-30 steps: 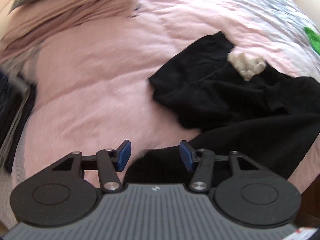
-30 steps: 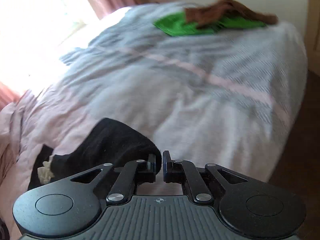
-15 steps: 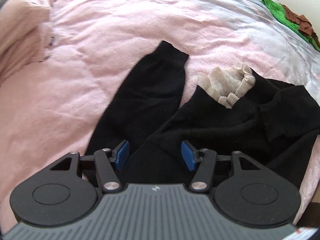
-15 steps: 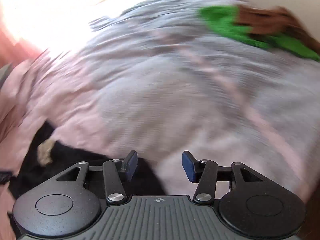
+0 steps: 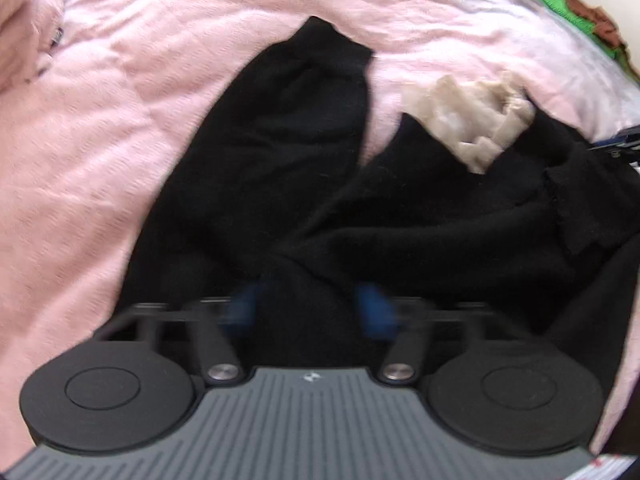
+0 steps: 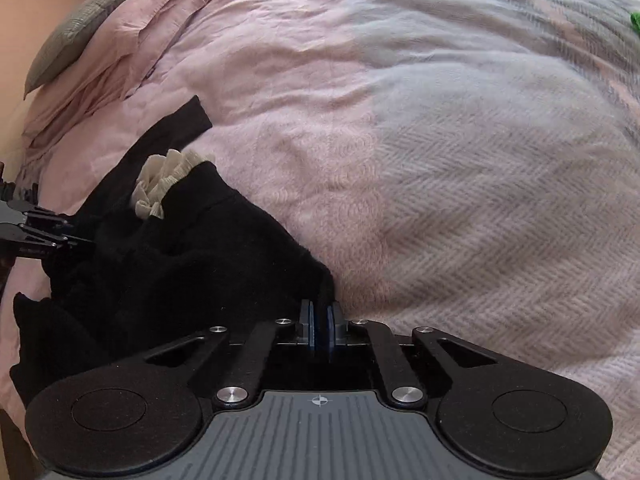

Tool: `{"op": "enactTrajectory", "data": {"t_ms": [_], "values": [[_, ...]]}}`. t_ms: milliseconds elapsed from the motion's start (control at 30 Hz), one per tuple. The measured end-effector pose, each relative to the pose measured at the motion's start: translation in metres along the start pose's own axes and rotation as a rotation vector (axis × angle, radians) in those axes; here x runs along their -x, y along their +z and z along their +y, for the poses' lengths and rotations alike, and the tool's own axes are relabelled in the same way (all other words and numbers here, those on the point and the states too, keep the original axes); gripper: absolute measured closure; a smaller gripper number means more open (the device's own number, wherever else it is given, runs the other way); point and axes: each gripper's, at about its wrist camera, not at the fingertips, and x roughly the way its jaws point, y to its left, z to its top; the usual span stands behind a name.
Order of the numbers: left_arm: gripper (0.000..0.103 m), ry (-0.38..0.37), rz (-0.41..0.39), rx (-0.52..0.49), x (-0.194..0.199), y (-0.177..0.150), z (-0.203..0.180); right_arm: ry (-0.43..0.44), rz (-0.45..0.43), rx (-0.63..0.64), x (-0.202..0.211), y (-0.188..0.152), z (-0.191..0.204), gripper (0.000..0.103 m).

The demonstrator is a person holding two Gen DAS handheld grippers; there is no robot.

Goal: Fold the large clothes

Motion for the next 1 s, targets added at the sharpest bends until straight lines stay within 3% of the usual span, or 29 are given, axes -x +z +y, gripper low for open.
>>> {"op": "enactTrajectory", "data": {"t_ms": [33,100,200,267,333,367,433,500,533,567,600,633,767,833,867,933,1000], "values": [[0.095,-0.005,-0.016,-0.023,0.004,-0.002,-0.005,-0.013,-0.038,0.006,0.01,0.0,0.003,0.101],[0.096,0.037,-0.081,-0.057,0.018,-0.007,-0.018,-0.058,-0.124,-0.015,0.032,0.003,0.003,0.103],[0.096,0.029,-0.199,0.021,0.055,-0.002,-0.024,-0.129,-0.276,-0.052,0.071,0.025,0.0,0.103],[0.096,0.004,-0.269,0.035,0.08,0.013,-0.024,-0.202,-0.423,-0.055,0.099,0.056,-0.011,0.103],[0.096,0.003,-0.314,-0.012,0.094,0.036,-0.03,-0.184,-0.52,-0.096,0.119,0.095,-0.034,0.103],[0.096,0.006,-0.335,-0.031,0.097,0.047,-0.032,-0.161,-0.525,-0.112,0.122,0.119,-0.046,0.103],[0.096,-0.01,-0.355,-0.053,0.099,0.072,-0.033,-0.108,-0.47,-0.145,0.118,0.155,-0.06,0.103],[0.096,0.014,-0.347,-0.108,0.093,0.088,-0.037,-0.032,-0.349,-0.139,0.099,0.168,-0.065,0.102],[0.095,0.023,-0.329,-0.115,0.088,0.092,-0.037,-0.005,-0.28,-0.124,0.085,0.165,-0.065,0.085],[0.095,0.032,-0.313,-0.105,0.082,0.091,-0.037,0.014,-0.217,-0.1,0.07,0.157,-0.063,0.054],[0.095,0.044,-0.299,-0.086,0.077,0.09,-0.035,0.017,-0.158,-0.069,0.054,0.145,-0.059,0.044],[0.095,0.052,-0.289,-0.061,0.075,0.083,-0.032,0.028,-0.097,-0.024,0.037,0.131,-0.052,0.042],[0.095,0.064,-0.254,0.038,0.071,0.062,-0.018,0.099,0.097,0.135,-0.016,0.082,-0.027,0.042],[0.095,0.071,-0.231,0.061,0.071,0.051,-0.015,0.068,0.107,0.166,-0.036,0.064,-0.023,0.043],[0.095,0.075,-0.218,0.068,0.071,0.045,-0.014,0.085,0.102,0.145,-0.041,0.061,-0.023,0.058],[0.095,0.081,-0.198,0.062,0.068,0.039,-0.015,0.185,0.142,0.082,-0.048,0.057,-0.022,0.099],[0.095,0.091,-0.197,0.051,0.068,0.037,-0.018,0.175,0.13,0.229,-0.04,0.051,0.001,0.099]]}}
